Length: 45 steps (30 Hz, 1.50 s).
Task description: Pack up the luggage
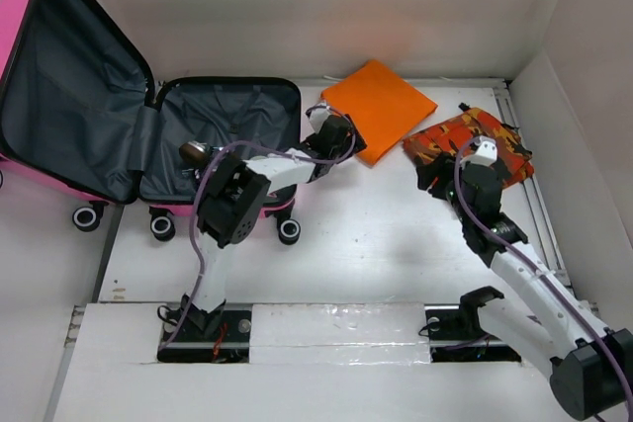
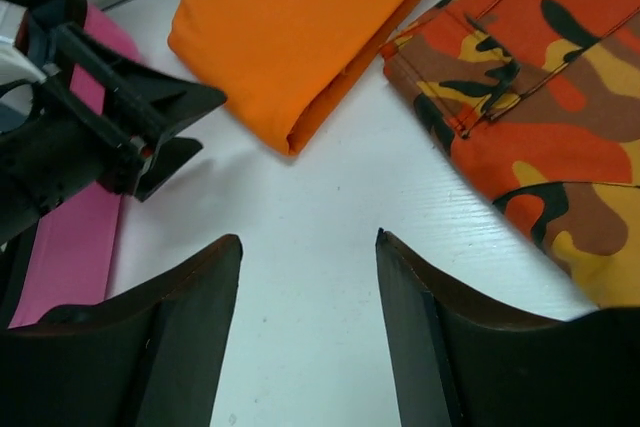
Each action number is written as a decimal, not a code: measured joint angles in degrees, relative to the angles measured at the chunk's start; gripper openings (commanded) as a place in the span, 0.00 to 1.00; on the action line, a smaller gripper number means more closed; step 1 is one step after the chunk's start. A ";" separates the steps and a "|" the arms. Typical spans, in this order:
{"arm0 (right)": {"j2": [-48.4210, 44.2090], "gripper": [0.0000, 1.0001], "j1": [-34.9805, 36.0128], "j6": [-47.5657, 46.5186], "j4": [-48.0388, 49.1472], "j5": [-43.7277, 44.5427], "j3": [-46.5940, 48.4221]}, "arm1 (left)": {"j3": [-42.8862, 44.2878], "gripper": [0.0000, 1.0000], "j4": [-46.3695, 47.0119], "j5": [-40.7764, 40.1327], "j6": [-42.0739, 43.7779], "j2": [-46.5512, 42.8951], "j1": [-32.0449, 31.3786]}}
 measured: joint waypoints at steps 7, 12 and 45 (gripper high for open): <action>-0.26 0.62 -1.14 1.09 1.81 -7.19 -1.31 | 12.26 0.73 -7.91 -6.34 -7.28 7.15 -1.14; -4.44 0.62 -1.14 1.18 2.56 -9.27 -2.45 | 17.27 0.69 -12.28 -9.53 -13.22 11.19 -1.11; -13.86 0.61 -1.62 1.77 2.58 -9.86 -3.78 | 34.73 0.00 -15.85 -2.51 -6.05 23.45 4.50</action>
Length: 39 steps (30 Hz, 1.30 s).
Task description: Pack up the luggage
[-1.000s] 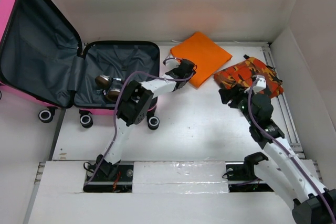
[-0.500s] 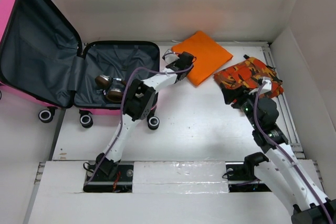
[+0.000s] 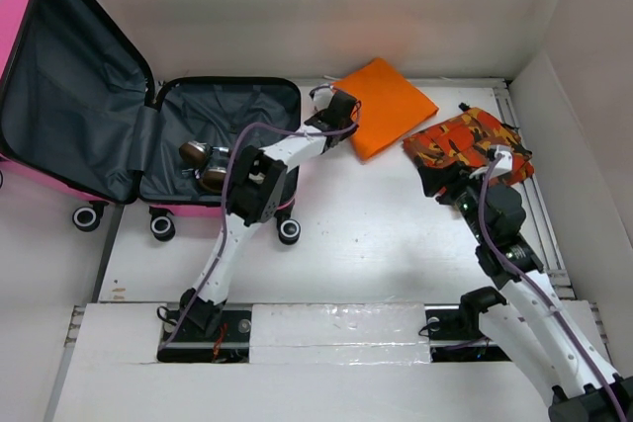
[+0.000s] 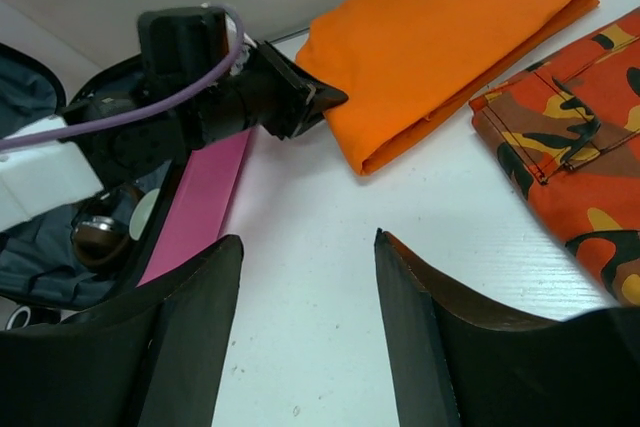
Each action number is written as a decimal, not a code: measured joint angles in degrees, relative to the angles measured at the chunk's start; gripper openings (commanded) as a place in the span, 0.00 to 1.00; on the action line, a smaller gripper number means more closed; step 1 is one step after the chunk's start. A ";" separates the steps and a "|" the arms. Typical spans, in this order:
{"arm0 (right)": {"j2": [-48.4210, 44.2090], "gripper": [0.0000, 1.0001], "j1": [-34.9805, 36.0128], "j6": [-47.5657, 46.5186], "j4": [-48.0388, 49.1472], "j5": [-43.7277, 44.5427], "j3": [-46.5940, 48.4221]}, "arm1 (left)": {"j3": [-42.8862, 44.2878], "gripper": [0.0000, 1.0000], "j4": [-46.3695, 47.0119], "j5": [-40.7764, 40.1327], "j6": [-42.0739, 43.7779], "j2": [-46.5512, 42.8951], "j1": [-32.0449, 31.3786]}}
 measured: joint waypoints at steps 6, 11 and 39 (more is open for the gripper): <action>2.12 0.61 0.00 0.00 0.02 -0.11 0.00 | 0.35 0.00 -4.96 5.14 18.34 -6.12 0.74; 3.82 0.61 0.00 0.02 -0.09 -0.74 0.00 | -0.22 0.00 -10.71 6.08 32.13 -17.16 1.66; 3.10 0.61 0.00 0.02 -0.07 -1.40 0.00 | -37.88 0.00 -3.48 26.88 34.64 -41.59 41.92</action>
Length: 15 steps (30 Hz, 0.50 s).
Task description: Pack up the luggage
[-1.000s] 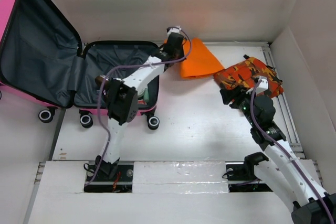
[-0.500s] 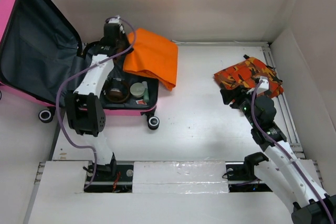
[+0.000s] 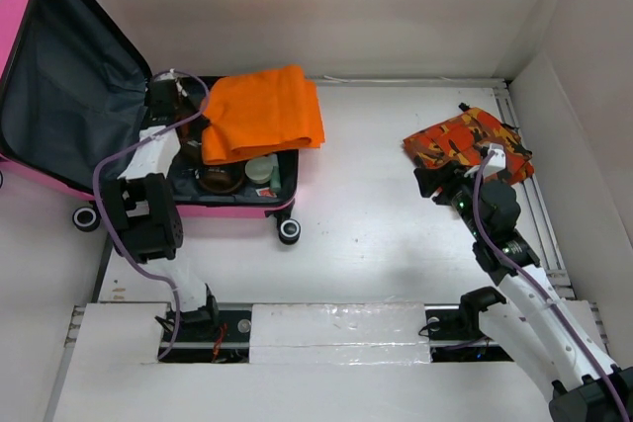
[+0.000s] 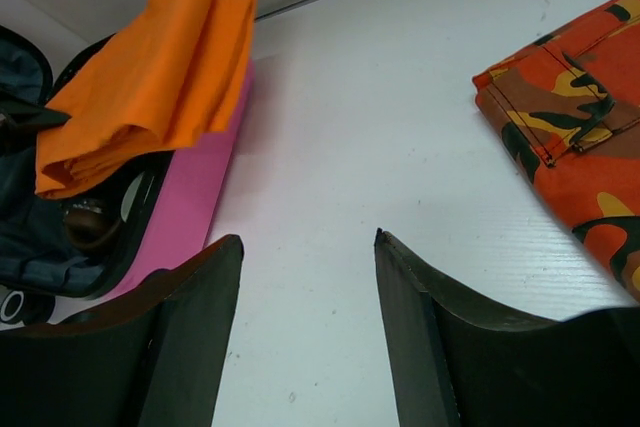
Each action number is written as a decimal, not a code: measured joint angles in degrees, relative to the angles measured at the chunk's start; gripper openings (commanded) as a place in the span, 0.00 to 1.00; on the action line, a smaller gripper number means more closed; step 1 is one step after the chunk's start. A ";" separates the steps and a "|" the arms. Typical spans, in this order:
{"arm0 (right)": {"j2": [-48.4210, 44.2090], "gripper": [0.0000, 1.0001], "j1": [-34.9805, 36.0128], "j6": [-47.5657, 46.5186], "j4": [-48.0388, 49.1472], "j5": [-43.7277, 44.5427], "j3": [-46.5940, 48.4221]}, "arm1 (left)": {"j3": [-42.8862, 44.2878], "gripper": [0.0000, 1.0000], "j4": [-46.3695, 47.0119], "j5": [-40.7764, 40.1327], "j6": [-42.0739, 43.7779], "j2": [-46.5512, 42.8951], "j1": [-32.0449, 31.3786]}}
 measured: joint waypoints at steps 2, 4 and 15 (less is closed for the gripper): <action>0.00 0.61 0.00 0.00 -0.02 -0.13 0.00 | -0.28 0.00 0.17 -1.86 0.09 0.00 1.97; 0.00 0.61 0.00 0.00 -0.02 -0.20 0.00 | -0.28 0.00 0.39 -4.04 0.22 0.00 4.13; 1.20 0.61 0.00 0.00 -0.02 -0.35 0.00 | -0.26 0.00 -1.62 -19.80 -2.36 0.17 5.49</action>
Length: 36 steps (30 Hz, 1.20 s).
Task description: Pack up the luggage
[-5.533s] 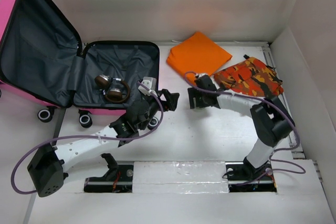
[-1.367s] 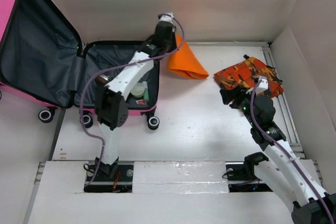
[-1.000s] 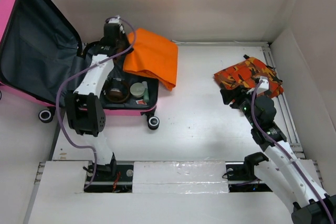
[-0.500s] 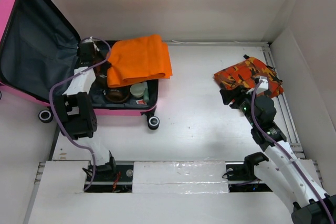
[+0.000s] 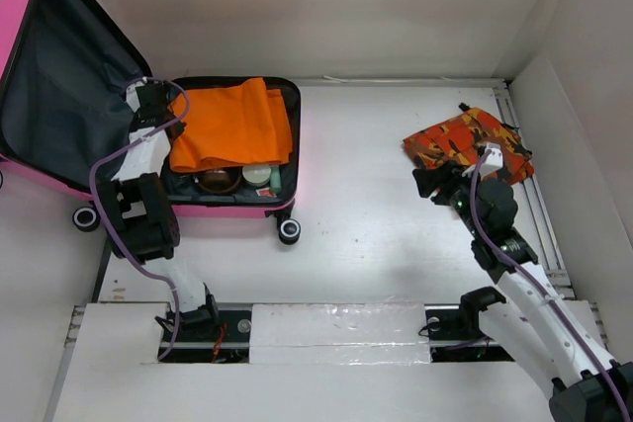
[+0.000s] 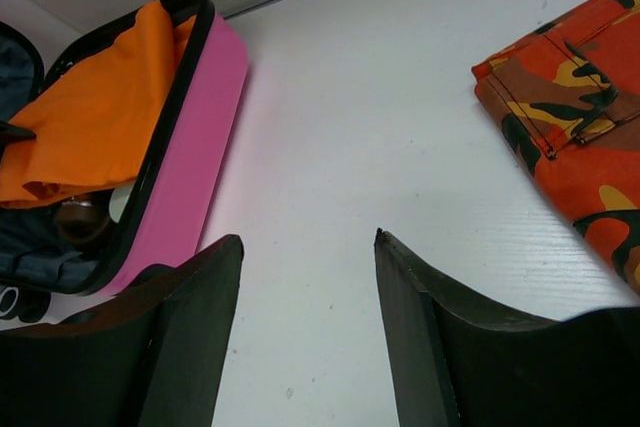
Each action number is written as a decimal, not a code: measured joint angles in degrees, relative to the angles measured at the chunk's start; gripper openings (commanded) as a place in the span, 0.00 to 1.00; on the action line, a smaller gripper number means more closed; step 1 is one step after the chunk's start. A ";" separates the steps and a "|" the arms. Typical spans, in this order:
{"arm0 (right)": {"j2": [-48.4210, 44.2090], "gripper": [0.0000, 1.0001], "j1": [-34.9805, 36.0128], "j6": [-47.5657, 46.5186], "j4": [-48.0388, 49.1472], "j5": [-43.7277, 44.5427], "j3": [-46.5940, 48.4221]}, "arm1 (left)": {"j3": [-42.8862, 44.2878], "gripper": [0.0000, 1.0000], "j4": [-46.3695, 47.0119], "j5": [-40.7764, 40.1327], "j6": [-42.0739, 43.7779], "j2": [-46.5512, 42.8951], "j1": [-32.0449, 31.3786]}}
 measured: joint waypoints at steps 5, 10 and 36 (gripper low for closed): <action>0.39 0.61 0.00 0.00 0.00 0.00 0.00 | -0.44 0.23 -1.36 -4.57 -4.39 -1.42 -0.17; 0.92 0.61 0.00 0.00 0.00 0.00 0.00 | -0.66 0.60 -1.14 -8.02 -6.71 -6.91 -0.79; -20.65 0.03 -0.68 1.25 -8.46 13.60 1.49 | 16.76 0.65 4.39 -3.02 -14.64 15.47 -68.70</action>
